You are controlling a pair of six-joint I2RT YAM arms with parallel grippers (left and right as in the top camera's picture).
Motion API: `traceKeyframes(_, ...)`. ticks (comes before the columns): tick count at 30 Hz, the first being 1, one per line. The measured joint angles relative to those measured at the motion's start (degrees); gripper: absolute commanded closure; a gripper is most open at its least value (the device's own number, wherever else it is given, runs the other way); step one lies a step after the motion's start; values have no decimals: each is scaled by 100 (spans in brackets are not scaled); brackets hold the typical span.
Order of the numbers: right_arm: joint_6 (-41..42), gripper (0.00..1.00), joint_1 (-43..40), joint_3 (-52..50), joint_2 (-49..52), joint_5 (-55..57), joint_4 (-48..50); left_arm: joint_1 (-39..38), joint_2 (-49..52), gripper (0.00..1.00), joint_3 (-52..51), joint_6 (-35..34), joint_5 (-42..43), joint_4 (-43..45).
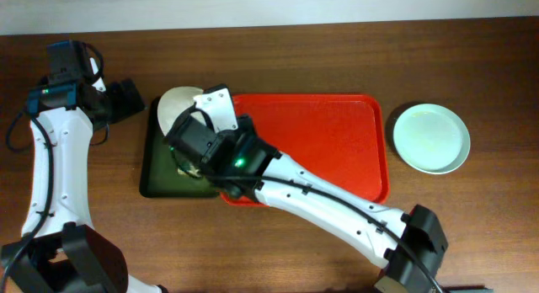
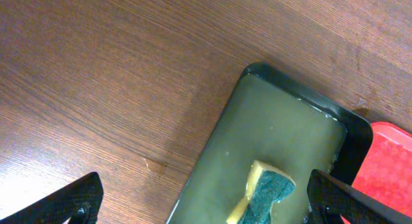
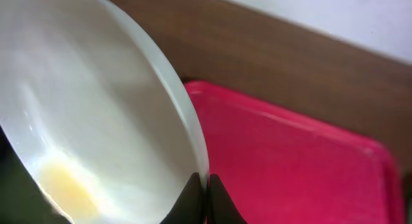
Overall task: Clean dirty plates on tray and stack at the side
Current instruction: 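Lift the white plate with the right gripper and tilt it up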
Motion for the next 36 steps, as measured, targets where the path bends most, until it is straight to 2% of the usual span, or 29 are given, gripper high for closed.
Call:
traceKeyframes(6, -264, 96, 719, 0, 0, 1895, 17, 0, 0, 1, 0, 0, 0, 0)
traceKeyframes(13, -1128, 96, 1097, 0, 0, 3042, 688, 0, 0, 0, 0, 0, 0, 0)
traceKeyframes(18, -1279, 96, 1314, 2, 0, 3910, 728, 0, 0, 1, 0, 0, 0, 0)
traceKeyframes(36, -1287, 96, 1325, 0, 0, 4216, 1021, 0, 0, 1, 0, 0, 0, 0)
